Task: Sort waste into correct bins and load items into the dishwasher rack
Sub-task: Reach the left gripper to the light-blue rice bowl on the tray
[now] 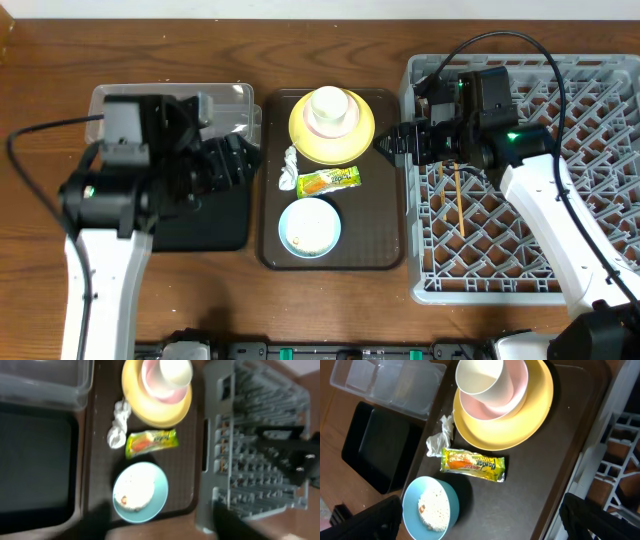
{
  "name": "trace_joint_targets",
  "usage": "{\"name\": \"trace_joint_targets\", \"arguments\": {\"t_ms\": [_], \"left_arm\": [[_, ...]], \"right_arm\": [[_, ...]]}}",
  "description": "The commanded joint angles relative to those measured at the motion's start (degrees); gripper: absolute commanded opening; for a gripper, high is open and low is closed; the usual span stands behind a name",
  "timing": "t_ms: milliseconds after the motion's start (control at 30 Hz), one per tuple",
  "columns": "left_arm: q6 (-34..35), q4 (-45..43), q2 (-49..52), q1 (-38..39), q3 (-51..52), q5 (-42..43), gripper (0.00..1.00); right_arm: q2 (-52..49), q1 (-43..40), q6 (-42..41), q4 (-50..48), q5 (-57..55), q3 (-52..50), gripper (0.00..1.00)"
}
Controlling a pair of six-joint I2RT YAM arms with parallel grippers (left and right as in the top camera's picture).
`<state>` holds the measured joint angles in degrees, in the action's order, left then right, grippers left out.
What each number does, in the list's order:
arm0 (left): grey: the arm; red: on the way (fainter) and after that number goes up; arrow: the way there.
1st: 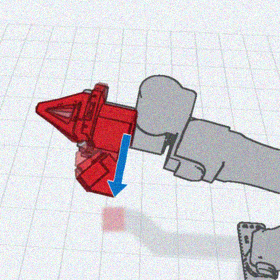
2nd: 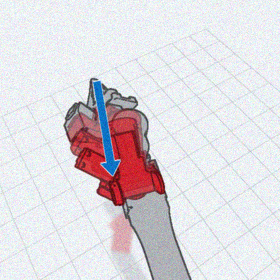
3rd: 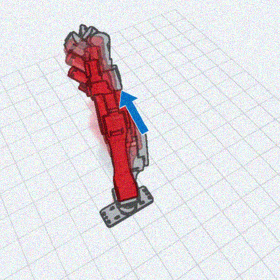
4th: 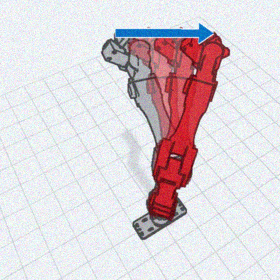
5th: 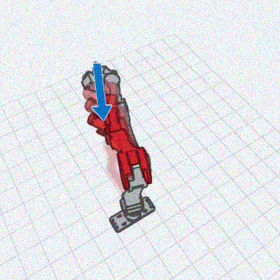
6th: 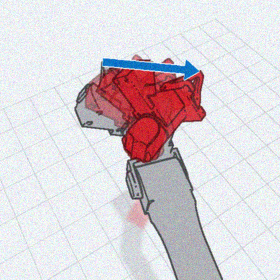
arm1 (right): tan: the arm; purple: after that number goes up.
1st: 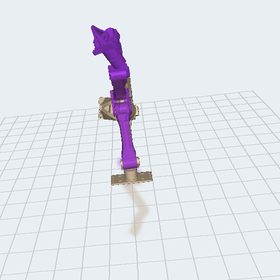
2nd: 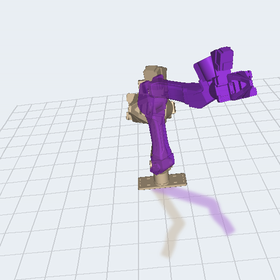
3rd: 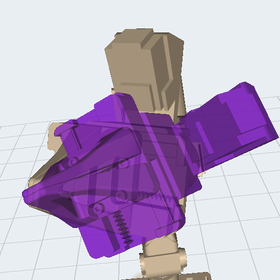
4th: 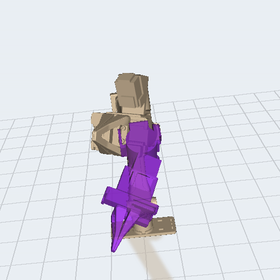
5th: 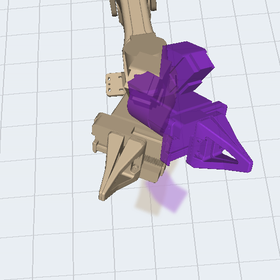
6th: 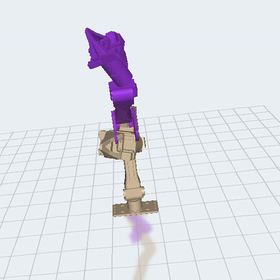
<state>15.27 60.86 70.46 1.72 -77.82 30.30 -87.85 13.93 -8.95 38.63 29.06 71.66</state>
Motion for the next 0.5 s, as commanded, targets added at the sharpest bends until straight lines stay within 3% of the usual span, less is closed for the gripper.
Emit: {"name": "trace_joint_targets", "arguments": {"t_ms": [0,33,233,433,467], "left_arm": [[0.1,1.9,1.9,0.2,-0.9,2.1,0.19],[0.1,2.8,2.4,0.4,-0.8,2.1,0.06],[0.1,4.5,3.3,6.4,1.1,-3.7,0.06],[6.4,3.8,3.3,17.0,4.4,-13.9,0.06],[6.7,3.2,3.3,18.7,5.3,-14.8,0.13]], "right_arm": [[0.5,0.4,-0.2,0.0,0.7,0.7,0.99],[0.5,0.4,-0.2,0.0,0.7,0.7,0.99],[0.5,0.4,-0.2,0.0,0.7,0.7,0.99],[0.5,0.4,-0.2,0.0,0.7,0.7,0.99],[0.5,0.4,-0.2,0.0,0.7,0.7,0.99]]}}
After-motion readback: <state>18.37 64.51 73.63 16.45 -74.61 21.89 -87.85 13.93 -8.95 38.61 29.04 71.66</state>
